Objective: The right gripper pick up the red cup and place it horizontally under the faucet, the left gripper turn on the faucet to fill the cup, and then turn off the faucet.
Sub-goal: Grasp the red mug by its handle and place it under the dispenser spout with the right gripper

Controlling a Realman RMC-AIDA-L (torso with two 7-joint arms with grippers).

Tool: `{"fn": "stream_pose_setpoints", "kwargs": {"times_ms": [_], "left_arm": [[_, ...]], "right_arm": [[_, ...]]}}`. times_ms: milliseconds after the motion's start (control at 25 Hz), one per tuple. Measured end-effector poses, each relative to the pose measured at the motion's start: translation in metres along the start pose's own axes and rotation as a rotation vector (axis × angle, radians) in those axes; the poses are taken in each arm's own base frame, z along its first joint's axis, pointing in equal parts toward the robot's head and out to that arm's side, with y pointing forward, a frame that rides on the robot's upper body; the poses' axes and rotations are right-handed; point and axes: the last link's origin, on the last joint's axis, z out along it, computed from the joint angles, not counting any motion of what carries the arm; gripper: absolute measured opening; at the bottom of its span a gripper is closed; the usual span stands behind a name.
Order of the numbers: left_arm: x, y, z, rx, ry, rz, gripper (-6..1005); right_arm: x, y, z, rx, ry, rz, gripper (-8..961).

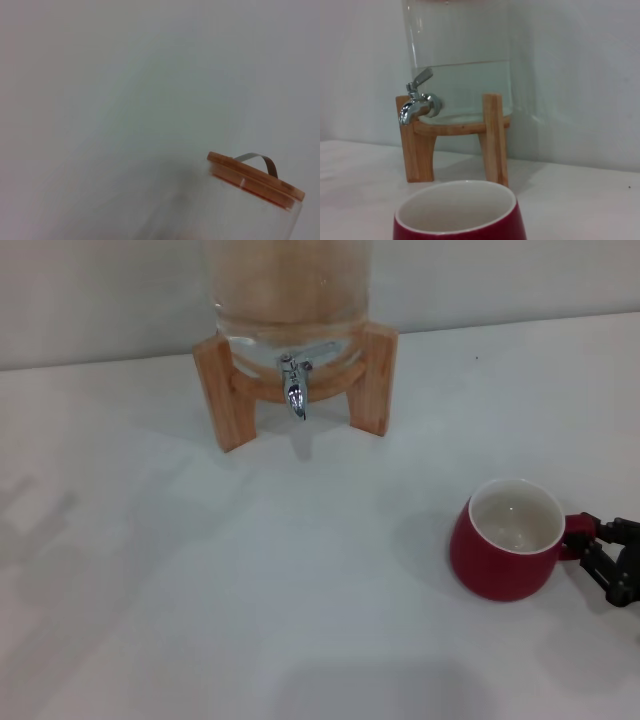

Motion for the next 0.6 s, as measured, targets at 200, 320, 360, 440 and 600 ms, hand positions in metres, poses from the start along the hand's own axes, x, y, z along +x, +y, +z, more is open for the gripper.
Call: {"fn": "stream_pose_setpoints", "kwargs": {"times_ms": [200,320,360,440,600], "left_arm": [[0.0002,-0.0010,0.0004,0.006,0.000,0.000,826],[0.0003,-0.0011,0.0004,0.007,0.000,0.001,826],[0.0002,-0.0012,0.0004,0.008,0.000,0.000,826],[0.0002,-0.0013,0.0003,0.009,0.000,0.000,826],[0.0004,-0.0015,0.0006,0.010,0.001,0.001,826]], "right_arm": [[-0.0020,0.0015,0.0058,-0.011,-0.009,0.000,265],[-0.0028,0.0017,0.0064,-0.010,-0.016,0.002,183],[-0.0033,0.0016,0.0064,-0.010,-0.019,0.002,180],[-0.0039,0.0018,0.0064,-0.011,-0.023,0.001,173],[-0.0057,0.0014,0.0085,-0.014,-0.030,-0.002,166]]}}
